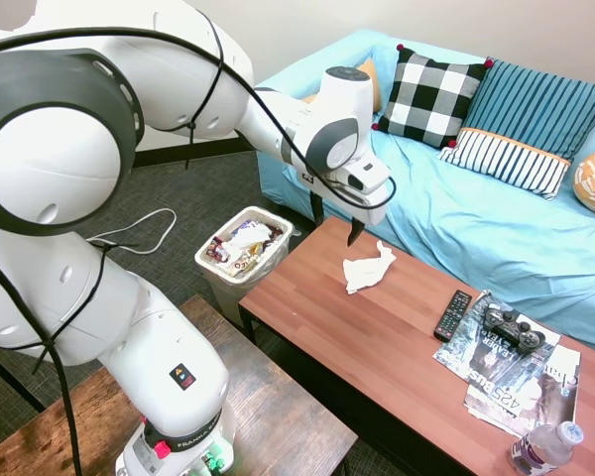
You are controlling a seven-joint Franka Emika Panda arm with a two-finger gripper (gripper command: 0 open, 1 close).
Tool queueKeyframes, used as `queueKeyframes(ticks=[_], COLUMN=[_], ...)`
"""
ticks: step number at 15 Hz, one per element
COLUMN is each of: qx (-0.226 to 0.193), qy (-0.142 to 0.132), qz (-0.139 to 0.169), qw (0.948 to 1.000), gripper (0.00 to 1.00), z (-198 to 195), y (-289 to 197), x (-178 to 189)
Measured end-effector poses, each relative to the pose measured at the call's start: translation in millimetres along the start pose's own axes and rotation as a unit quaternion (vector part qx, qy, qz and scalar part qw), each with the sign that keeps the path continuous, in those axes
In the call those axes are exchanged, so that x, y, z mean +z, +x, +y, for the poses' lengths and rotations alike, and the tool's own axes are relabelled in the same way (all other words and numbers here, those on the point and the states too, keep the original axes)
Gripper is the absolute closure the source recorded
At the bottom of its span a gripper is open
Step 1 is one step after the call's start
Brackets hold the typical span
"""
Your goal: Throw the tissue in the trash bin
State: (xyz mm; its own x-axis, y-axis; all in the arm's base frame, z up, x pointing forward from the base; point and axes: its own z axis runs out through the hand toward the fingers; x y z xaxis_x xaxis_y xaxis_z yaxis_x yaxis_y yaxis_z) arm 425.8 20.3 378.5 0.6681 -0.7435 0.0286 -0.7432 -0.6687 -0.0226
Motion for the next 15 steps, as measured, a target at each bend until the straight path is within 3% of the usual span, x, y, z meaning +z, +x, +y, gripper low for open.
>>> queueKeyframes(ticks=[3,8,15], qx=[0.005,0.038,0.071], qy=[0.014,0.013,-0.030], qz=[0.006,0.013,-0.001], qw=[0.9999,0.9991,0.9970], gripper=[0.00,0.00,0.00], z=[-5,-33,-105], y=[4,35,95], x=[6,56,185])
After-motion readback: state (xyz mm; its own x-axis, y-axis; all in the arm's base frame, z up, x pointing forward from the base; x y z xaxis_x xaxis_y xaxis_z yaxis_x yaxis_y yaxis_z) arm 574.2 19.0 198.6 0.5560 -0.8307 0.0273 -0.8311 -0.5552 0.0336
